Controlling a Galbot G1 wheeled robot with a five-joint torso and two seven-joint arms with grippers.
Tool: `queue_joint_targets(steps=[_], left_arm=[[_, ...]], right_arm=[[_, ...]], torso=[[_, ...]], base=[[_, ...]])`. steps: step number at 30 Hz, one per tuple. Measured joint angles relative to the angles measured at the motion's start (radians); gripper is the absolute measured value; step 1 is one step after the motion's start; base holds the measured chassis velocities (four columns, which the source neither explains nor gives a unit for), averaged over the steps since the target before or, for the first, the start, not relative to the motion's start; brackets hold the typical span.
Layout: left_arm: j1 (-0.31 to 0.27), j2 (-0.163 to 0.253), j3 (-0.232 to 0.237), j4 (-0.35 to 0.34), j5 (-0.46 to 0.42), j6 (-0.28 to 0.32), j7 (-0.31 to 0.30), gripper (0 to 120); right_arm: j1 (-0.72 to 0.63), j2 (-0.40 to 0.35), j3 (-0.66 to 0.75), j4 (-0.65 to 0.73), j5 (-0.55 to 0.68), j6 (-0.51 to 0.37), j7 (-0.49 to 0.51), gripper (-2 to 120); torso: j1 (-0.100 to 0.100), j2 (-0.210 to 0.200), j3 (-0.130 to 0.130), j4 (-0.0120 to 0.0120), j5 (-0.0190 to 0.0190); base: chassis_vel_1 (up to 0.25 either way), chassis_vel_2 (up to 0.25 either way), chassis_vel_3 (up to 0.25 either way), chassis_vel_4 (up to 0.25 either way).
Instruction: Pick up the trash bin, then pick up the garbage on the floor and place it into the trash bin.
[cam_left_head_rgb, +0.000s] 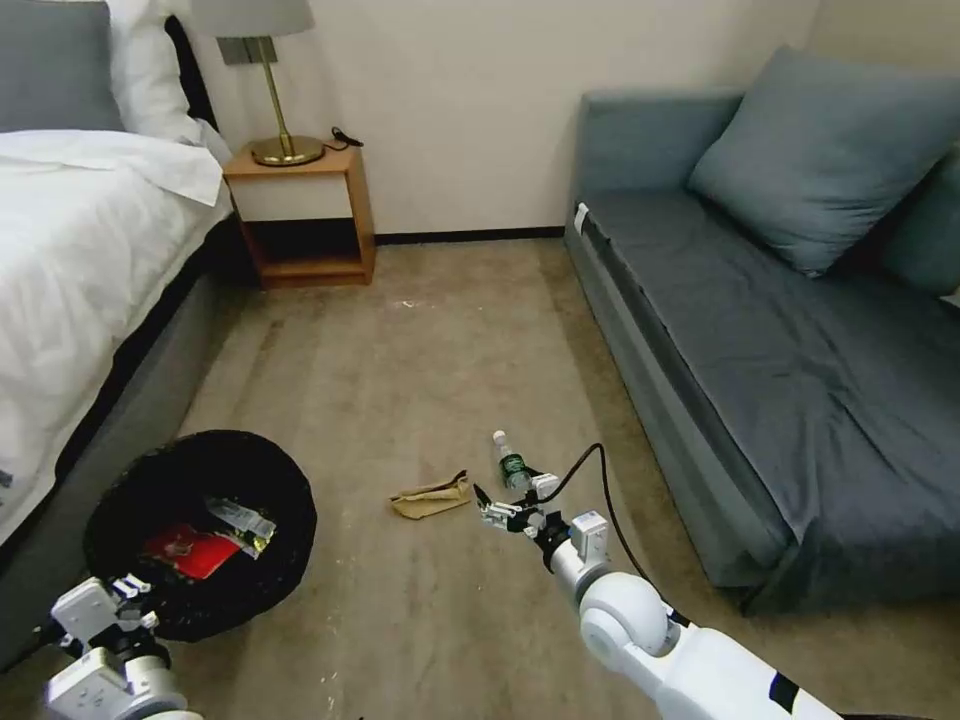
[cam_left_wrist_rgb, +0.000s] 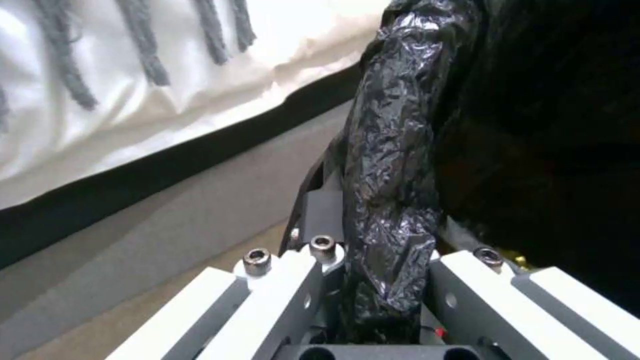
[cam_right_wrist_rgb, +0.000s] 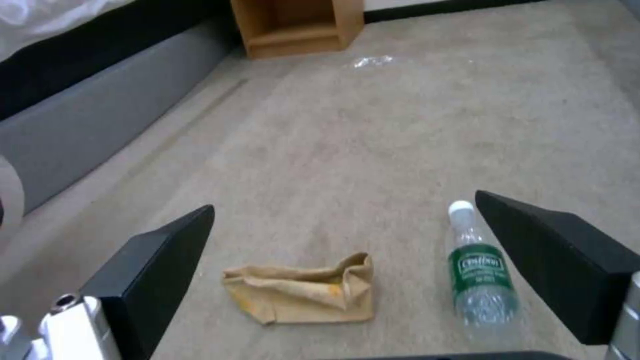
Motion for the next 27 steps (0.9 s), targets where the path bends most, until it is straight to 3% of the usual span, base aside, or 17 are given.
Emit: queue_joint_targets(steps=[27], left_arm=[[0.014,0.002,-0.003,0.003,0.000,-0.016,-0.001,3]], right_arm=[[-0.026,0.010,-0.006,-0.002,-0.043,0.012,-0.002,100]], torso=[[0.000,0.000,0.000,0.0000,0.0001]], base=[[-0.067,0.060,0.058,-0.066]])
